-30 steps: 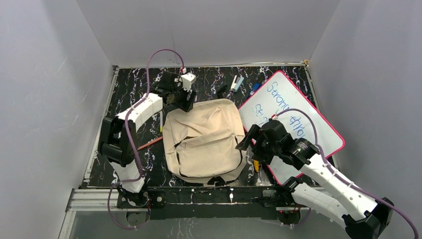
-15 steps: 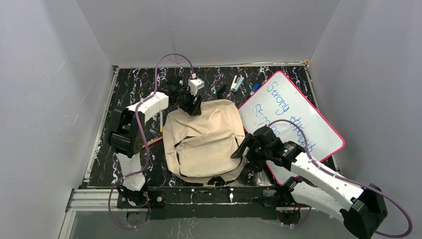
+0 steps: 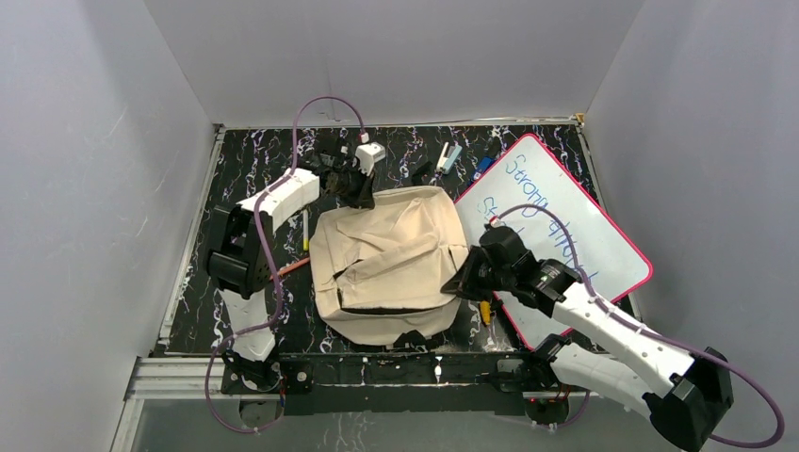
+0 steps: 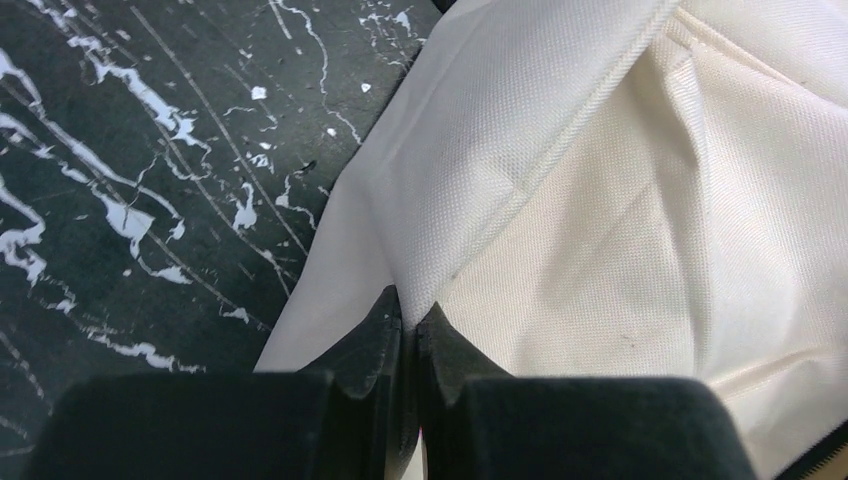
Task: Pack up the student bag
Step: Adjust the student bag at the center of the board.
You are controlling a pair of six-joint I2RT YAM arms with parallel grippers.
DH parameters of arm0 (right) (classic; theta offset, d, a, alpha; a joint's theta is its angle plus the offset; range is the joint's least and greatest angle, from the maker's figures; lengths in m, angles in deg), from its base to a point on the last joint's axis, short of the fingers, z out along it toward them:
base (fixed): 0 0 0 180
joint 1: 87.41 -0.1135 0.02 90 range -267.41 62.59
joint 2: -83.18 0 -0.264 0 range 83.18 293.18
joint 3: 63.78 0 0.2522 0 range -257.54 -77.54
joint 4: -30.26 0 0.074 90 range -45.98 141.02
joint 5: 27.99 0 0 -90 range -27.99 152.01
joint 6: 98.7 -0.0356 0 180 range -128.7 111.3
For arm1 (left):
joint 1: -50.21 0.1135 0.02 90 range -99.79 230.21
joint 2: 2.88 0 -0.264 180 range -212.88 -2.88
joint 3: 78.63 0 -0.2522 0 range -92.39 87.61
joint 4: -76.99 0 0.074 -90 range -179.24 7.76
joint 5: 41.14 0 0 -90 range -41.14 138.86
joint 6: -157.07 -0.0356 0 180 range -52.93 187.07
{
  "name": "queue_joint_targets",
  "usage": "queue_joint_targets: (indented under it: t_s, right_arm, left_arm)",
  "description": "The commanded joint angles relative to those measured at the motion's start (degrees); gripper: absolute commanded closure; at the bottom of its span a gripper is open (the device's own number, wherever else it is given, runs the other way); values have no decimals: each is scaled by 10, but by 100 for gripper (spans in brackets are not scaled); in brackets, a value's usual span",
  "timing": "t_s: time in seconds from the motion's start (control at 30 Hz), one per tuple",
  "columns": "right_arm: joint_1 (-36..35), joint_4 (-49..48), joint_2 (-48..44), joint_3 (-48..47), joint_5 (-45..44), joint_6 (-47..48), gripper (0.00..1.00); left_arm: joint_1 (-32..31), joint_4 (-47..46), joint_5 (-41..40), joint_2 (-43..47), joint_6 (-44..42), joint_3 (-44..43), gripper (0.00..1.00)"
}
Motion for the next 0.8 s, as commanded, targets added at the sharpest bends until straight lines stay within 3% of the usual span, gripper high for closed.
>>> queue_joint_targets:
  t_s: [0.0,0.17,0.33,0.47,0.6,0.77]
  right_arm:
    - [-4,-1,-14,-126,-3,85,100]
    - [-4,55,35,-314,-67,158,100]
    - [-3,89,133,-503,-149,249,100]
    - [2,99,211,-642,-218,328,100]
    - [27,89,276,-741,-280,396,100]
    - [75,43,326,-782,-260,467,100]
  left_arm:
    - [-5,33,-49,84,50,-40,100]
    - [15,46,-134,144,126,-114,100]
    - [59,109,-156,124,204,-259,100]
    - [100,120,-175,109,254,-325,100]
    - [142,114,-176,103,295,-346,100]
    - [164,93,-154,99,324,-343,100]
